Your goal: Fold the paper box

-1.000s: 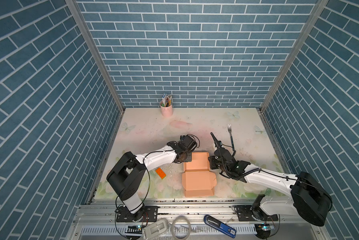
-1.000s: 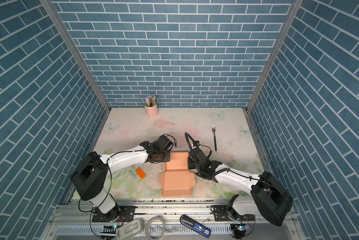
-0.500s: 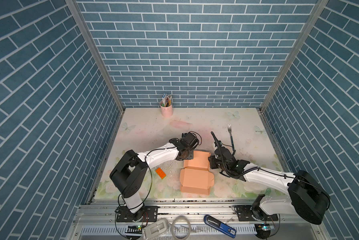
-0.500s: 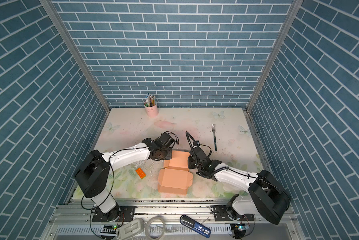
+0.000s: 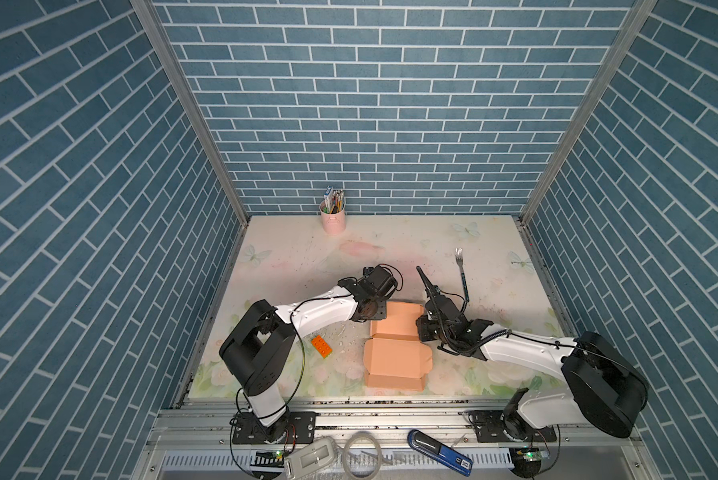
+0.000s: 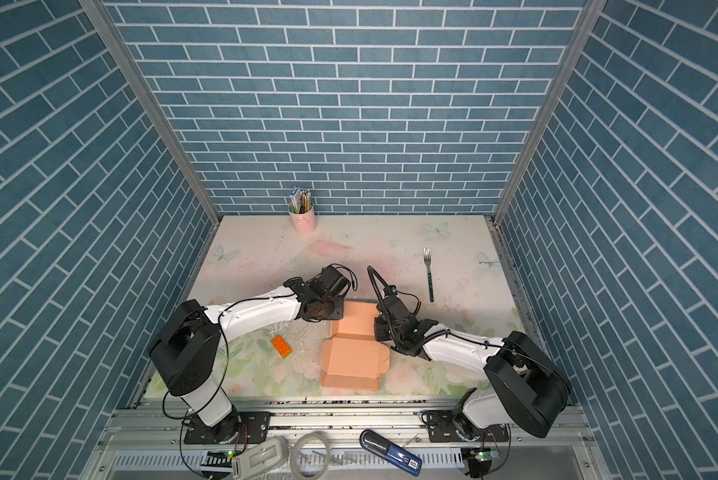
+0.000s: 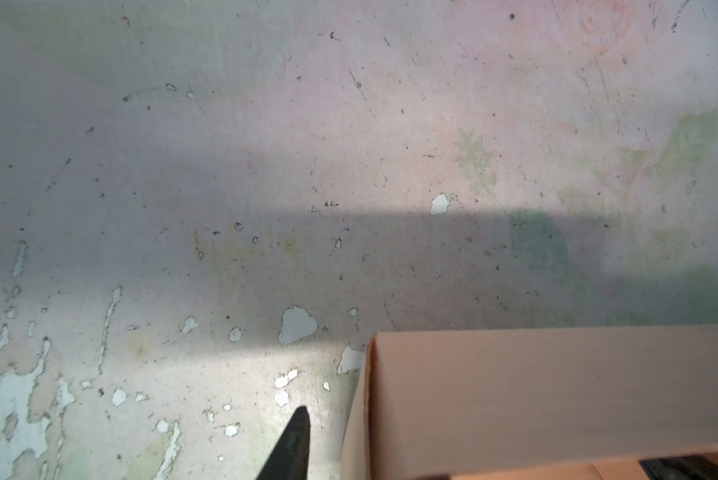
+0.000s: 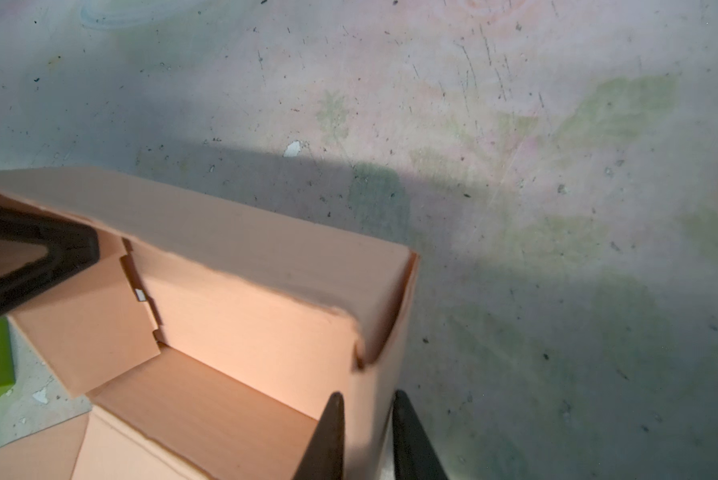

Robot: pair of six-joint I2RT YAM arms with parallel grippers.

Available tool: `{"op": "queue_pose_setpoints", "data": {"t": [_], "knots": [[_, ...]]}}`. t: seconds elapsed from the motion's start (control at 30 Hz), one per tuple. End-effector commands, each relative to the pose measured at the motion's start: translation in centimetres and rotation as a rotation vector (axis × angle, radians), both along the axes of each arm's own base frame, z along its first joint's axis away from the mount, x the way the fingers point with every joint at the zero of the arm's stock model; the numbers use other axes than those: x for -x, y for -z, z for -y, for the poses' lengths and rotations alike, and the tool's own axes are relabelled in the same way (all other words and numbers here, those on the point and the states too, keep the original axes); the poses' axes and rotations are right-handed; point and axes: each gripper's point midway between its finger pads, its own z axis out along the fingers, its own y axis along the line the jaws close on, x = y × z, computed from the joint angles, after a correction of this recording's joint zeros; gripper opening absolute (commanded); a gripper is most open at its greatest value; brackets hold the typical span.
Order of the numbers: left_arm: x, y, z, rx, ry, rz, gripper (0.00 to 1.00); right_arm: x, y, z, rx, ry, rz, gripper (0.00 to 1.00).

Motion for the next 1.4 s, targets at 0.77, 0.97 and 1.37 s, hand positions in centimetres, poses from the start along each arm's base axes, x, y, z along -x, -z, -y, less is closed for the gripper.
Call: {"op": "queue_pose_setpoints", "data": {"t": [0.77, 0.97, 1.37], "knots": [[2.8, -2.6, -0.1, 0.115, 0.037, 0.122, 0.47, -1.2, 0.0, -0.3, 0.029, 0.054, -0.016, 0.15], [3.0, -1.1, 0.1, 0.108, 0.035, 0.093, 0.39, -1.2, 0.1, -0.3, 0.025, 0.055, -0.017, 0.14], [1.9, 0.5, 0.2, 0.071, 0.005, 0.103, 0.16, -1.2, 0.3, -0.5, 0.019, 0.053, -0.019, 0.14]]}}
